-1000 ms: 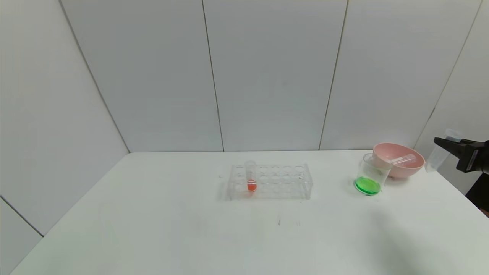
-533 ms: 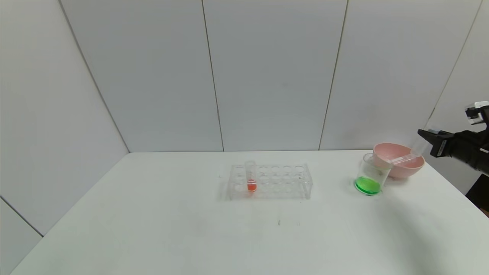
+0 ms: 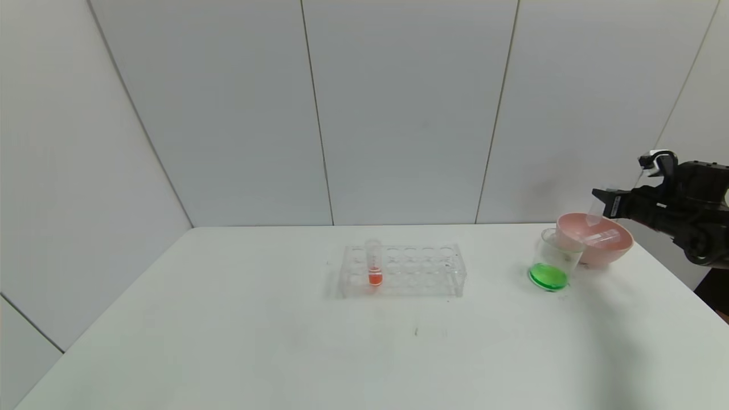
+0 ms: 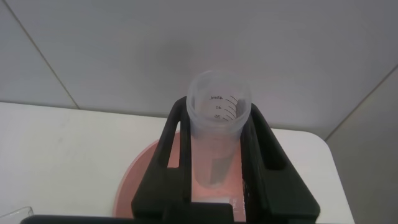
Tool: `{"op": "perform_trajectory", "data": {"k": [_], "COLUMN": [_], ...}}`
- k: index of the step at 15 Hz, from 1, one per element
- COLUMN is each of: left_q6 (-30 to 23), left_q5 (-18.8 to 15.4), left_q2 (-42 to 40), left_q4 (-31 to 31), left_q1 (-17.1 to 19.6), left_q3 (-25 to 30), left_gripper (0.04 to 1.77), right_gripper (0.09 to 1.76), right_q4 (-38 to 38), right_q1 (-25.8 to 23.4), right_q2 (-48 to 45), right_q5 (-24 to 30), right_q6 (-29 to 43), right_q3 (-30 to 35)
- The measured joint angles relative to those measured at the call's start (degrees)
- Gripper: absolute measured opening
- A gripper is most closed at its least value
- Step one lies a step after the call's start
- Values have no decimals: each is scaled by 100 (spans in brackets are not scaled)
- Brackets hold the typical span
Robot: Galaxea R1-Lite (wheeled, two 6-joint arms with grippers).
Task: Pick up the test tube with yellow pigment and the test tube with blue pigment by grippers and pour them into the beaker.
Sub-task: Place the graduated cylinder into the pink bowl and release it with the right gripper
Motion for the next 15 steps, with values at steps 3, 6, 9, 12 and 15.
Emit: {"op": "perform_trajectory", "data": {"k": [3,6,9,12,15], "left_q6": [0,0,2,2,0], "left_q5": [2,2,2,0,0], "left_q2": [0,0,0,0,0], "left_q4": [0,0,0,0,0], "left_q1": [0,2,0,0,0], "left_q3": [0,0,0,0,0], "left_gripper": [176,176,176,176,176], "right_gripper": [54,93,117,134,146], "right_q4": [6,-32,-93,-32,20], "right_q1": [12,12,105,496,1193], "right_q2": [117,138,135,89,-49], "right_q5": [33,9,-38,-422,-1024], "right_q6": [2,5,7,27,406], "right_q3": [-59,-80,-133,-183,-207]}}
